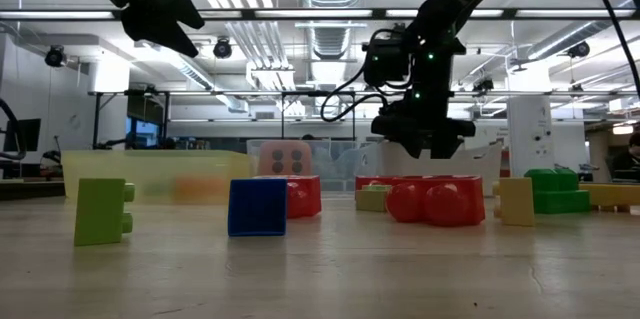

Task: Pick & Place Toys
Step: Put the orange deck of cards into the white bin

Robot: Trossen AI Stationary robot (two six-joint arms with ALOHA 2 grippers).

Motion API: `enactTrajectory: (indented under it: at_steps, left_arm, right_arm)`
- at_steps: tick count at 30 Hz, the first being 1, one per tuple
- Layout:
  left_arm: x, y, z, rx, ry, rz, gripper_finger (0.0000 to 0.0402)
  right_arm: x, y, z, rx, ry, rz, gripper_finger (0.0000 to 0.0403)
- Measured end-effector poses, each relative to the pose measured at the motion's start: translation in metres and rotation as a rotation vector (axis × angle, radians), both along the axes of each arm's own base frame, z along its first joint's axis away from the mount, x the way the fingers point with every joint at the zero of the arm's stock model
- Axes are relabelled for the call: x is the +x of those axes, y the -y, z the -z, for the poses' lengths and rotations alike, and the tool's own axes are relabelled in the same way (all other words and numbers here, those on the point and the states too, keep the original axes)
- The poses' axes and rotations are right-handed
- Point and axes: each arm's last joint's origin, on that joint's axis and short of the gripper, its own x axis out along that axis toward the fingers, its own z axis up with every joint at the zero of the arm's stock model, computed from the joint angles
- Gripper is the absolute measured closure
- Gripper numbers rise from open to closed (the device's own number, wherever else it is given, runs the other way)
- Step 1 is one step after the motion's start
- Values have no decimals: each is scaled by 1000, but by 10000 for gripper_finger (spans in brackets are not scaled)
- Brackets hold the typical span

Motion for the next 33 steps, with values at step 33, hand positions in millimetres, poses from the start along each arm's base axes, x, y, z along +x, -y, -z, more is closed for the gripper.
enactTrajectory:
  at_steps: [33]
  left_arm:
    - [0,0,0,-14,5,-14,35]
  right_arm:
    - [-1,-2,3,37,0,-25,53]
